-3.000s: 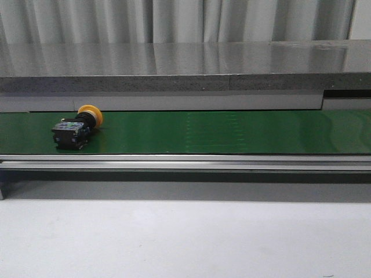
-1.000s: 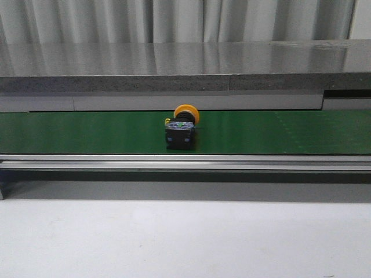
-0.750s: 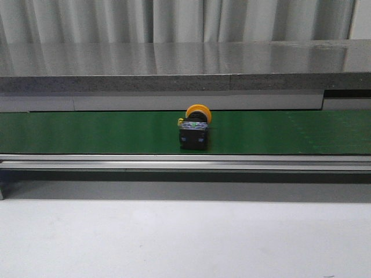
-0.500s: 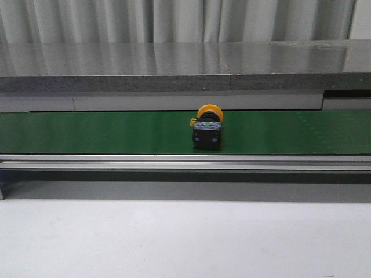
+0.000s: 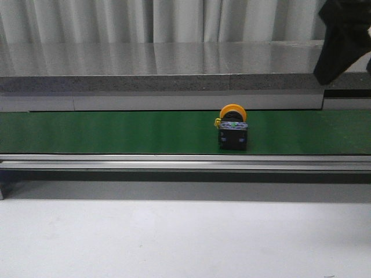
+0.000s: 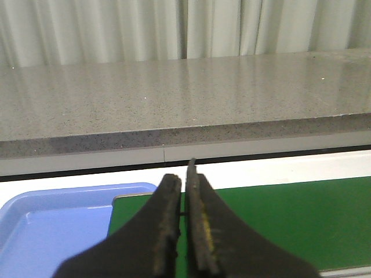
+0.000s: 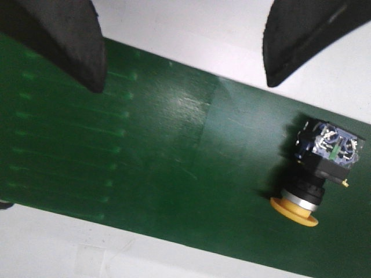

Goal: Move button from left to right
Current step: 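Lower the right gripper onto the button on the belt and grasp it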

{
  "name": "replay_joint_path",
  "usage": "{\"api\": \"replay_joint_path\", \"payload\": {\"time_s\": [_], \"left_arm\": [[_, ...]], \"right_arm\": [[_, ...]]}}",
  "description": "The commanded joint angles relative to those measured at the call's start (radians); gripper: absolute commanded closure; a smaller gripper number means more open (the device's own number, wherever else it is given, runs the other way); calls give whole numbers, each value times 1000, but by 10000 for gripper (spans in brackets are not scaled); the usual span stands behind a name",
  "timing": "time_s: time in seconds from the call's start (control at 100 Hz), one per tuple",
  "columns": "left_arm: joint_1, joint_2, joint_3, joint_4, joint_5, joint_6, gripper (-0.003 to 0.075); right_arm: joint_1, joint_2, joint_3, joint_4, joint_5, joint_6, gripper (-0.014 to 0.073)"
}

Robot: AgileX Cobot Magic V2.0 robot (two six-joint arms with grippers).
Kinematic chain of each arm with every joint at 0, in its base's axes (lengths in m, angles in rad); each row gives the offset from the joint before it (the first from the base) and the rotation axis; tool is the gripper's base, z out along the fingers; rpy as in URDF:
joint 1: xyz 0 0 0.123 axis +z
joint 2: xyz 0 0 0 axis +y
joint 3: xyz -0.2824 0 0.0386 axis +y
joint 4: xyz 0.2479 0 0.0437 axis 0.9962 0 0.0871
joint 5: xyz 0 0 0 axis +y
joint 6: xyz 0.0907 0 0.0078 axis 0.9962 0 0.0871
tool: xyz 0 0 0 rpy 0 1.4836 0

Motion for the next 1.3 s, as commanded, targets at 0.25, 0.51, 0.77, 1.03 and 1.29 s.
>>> {"api": "replay_joint_path", "payload": {"time_s": [0.25,0.51,0.77,1.03,1.29], "left_arm": [[-10,3,-27,-8,-80,-3,715],[-10,3,-27,-8,-80,-3,715],[-10,3,-27,-8,-80,-3,715],[-10,3,-27,-8,-80,-3,715],[-10,3,-27,-8,-80,-3,715]], "right_arm": [[60,134,-135,8,-62,-7,66],[86,186,-153,50,-73,-7,66],[86,239,-153,50,-73,-7,66],[86,291,-153,50,-66,-7,253],[85,298,-153,50,-47,-7,371]]}}
